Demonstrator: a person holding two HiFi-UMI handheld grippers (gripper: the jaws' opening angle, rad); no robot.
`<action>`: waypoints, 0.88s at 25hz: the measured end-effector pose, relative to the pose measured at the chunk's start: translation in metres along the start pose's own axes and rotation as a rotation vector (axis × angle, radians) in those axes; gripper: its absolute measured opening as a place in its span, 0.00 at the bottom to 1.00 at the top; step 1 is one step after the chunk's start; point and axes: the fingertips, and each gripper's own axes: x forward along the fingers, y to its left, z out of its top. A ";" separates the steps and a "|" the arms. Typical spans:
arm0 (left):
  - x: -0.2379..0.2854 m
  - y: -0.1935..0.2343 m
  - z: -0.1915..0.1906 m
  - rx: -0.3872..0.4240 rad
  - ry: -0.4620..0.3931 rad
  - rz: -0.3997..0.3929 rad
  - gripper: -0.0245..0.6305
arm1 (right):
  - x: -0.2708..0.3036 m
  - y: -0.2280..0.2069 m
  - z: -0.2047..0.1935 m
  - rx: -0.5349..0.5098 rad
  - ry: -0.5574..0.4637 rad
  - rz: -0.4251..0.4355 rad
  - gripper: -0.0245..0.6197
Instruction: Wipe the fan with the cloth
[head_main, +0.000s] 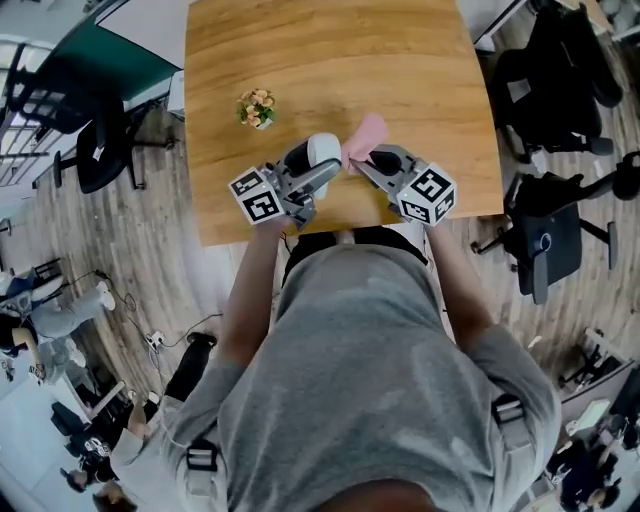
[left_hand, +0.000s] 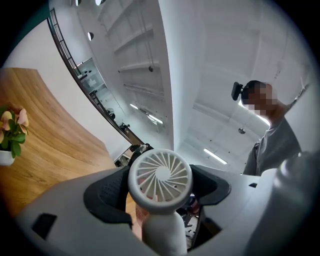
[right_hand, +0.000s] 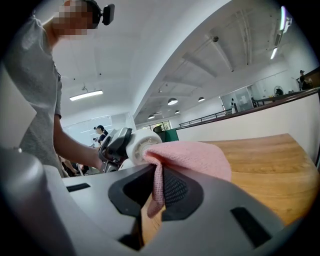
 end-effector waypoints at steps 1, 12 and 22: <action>0.000 0.000 -0.004 0.009 0.011 0.016 0.60 | -0.003 -0.003 -0.002 -0.007 0.006 0.002 0.09; -0.004 0.009 -0.037 0.089 0.083 0.167 0.60 | -0.024 -0.017 -0.024 -0.052 0.055 0.032 0.09; -0.020 0.019 -0.064 0.125 0.143 0.269 0.60 | -0.038 -0.034 -0.043 -0.037 0.086 0.028 0.09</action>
